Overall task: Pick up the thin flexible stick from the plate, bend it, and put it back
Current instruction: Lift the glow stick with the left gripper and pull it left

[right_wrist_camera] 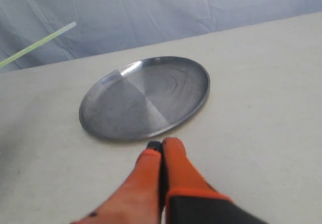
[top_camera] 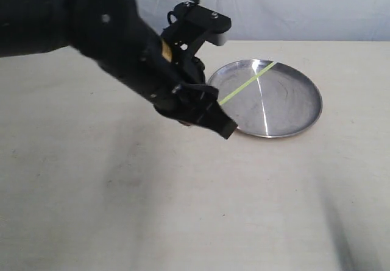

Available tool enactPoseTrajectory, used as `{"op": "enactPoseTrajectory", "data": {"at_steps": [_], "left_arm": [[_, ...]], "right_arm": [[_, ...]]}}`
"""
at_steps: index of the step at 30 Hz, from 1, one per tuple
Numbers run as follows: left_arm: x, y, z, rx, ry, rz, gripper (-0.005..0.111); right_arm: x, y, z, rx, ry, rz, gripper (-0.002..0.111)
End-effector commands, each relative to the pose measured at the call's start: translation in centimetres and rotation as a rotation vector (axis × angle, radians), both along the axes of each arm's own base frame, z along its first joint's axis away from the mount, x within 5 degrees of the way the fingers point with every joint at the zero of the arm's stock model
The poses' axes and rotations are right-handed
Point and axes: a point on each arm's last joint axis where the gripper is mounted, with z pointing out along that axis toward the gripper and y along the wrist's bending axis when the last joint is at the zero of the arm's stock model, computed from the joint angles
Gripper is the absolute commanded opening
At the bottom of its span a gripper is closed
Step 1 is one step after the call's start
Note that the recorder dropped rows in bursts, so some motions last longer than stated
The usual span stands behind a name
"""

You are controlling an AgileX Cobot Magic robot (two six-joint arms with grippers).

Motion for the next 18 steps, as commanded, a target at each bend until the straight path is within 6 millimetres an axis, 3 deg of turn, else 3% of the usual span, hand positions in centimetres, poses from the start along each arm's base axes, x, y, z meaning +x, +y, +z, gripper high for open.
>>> {"op": "enactPoseTrajectory", "data": {"at_steps": [1,6,8,14,18], "left_arm": [[-3.4,2.5,2.4,-0.136,-0.039,-0.065,0.0],[-5.8,4.3,4.0,-0.216,-0.055,-0.117,0.0],[-6.4,4.7,4.3,-0.24,-0.042,-0.13,0.0],[-7.6,4.3,4.4,-0.309,0.001,-0.241,0.0],[-8.0,3.9,4.9,-0.373,0.009,-0.279,0.0]], "right_arm": [[0.2,-0.1,1.9,0.255,-0.209,-0.043,0.0],[0.1,-1.2,3.7,0.779,-0.416,-0.16,0.0],[0.1,-1.4,3.6,0.958,-0.413,-0.183,0.0],[0.2,-0.1,2.7,0.999,-0.246,-0.102,0.0],[-0.1,0.8,3.8,1.039,-0.183,-0.019,0.0]]}}
